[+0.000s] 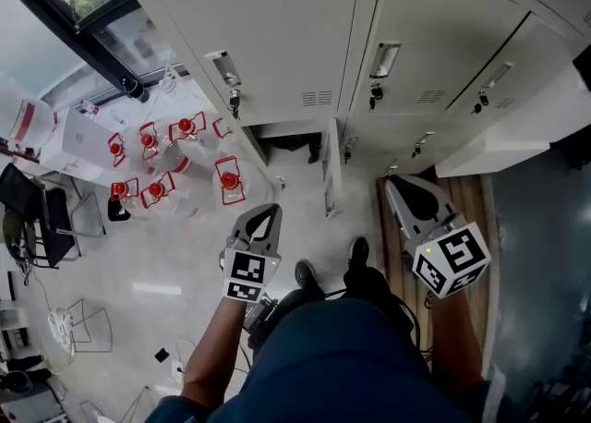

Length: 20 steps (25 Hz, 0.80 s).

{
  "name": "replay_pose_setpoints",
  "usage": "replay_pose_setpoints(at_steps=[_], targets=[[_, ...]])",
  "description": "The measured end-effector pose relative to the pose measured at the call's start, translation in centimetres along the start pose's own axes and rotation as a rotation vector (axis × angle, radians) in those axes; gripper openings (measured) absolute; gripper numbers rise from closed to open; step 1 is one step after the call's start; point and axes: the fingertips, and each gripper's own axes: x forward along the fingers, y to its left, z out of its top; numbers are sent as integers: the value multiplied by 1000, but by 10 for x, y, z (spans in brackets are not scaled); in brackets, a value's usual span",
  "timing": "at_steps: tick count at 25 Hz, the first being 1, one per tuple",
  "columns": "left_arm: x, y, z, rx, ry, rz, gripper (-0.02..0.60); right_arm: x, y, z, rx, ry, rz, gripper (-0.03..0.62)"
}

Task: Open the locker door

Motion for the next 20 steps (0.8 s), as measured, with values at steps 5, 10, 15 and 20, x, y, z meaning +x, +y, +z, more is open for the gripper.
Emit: replay_pose_setpoints(at_steps=[5, 10, 15, 20], targets=[[-35, 24, 52, 35, -92, 44, 15, -8, 7, 17, -22, -36, 18, 37], [-75, 42, 98, 71, -182, 87, 15, -15, 16, 34, -33, -70, 24, 37], [-115, 51, 142, 53, -291, 114, 15, -22, 26, 48, -55, -94, 39, 37], [-152, 59, 169, 56, -341, 137, 15, -31, 37, 58, -76, -108, 57, 37]])
